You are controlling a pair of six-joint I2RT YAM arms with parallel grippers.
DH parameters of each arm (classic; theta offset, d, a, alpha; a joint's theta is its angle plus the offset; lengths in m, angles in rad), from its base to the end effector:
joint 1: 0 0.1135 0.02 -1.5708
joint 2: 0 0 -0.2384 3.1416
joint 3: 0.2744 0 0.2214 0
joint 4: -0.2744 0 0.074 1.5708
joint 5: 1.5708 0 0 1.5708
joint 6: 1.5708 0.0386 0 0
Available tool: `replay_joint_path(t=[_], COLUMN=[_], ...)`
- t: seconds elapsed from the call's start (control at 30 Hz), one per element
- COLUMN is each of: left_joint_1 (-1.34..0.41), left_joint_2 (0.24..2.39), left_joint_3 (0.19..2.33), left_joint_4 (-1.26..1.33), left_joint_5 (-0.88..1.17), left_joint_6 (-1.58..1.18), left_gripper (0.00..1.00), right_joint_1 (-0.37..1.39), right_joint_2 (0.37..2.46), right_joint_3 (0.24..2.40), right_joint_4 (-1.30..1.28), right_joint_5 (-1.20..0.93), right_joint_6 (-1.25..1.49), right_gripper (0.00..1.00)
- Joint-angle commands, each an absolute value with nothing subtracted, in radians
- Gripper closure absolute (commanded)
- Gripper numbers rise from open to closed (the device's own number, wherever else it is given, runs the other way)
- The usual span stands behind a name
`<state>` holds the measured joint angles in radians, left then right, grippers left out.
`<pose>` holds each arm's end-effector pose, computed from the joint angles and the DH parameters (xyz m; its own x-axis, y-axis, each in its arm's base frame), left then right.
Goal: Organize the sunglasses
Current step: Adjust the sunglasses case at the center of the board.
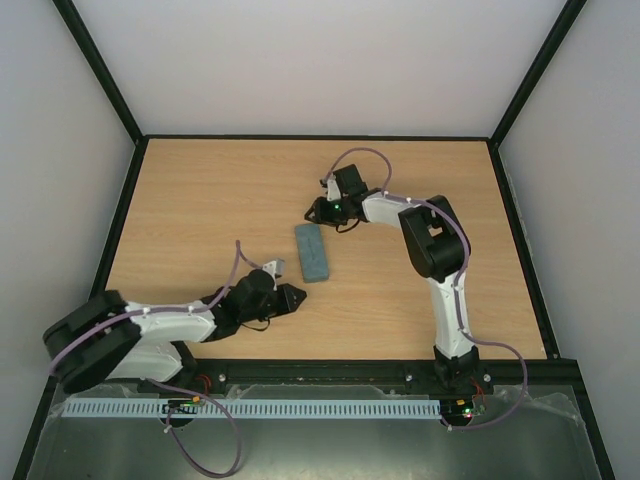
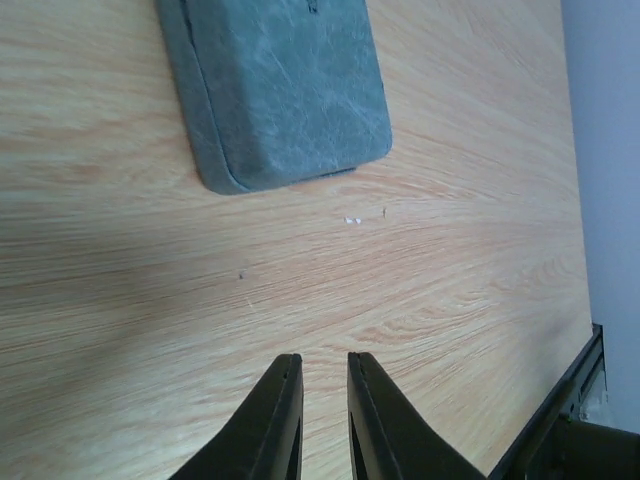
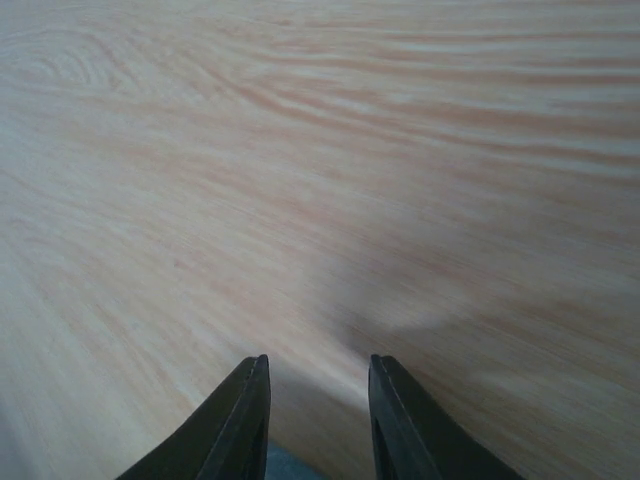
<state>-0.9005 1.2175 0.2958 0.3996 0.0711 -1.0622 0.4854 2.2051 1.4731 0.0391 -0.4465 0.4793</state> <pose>0.1293 -0.1676 0.1476 -0.8670 -0.3088 -0.3911 0.1287 0.6196 -0.7743 0.3846 0.2217 0.1382 -0.8309 0.0320 -0.5555 -0.3736 0.7078 0.5996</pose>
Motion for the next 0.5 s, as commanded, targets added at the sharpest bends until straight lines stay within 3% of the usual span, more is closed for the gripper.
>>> replay_joint_path(t=[0.0, 0.13, 0.47], left_joint_1=[-0.925, -0.918, -0.737], left_joint_2=[1.368, 1.481, 1.532], left_joint_3=[0.296, 0.328, 0.350], left_joint_4=[0.659, 0.707, 0.683], left_joint_5=[0.098, 0.087, 0.108], left_joint_6=[-1.132, -1.137, -1.086], left_gripper=[0.85, 0.86, 0.86], right_joint_1=[0.486, 0.487, 0.486], right_joint_2=[2.204, 2.180, 1.988], right_joint_3=[1.441, 1.397, 1.129], right_joint_4=[0.062, 0.069, 0.126], right_joint_5=[-0.528, -0.514, -0.431], right_joint_6=[0.469, 0.467, 0.448], right_gripper=[0.71, 0.74, 0.76])
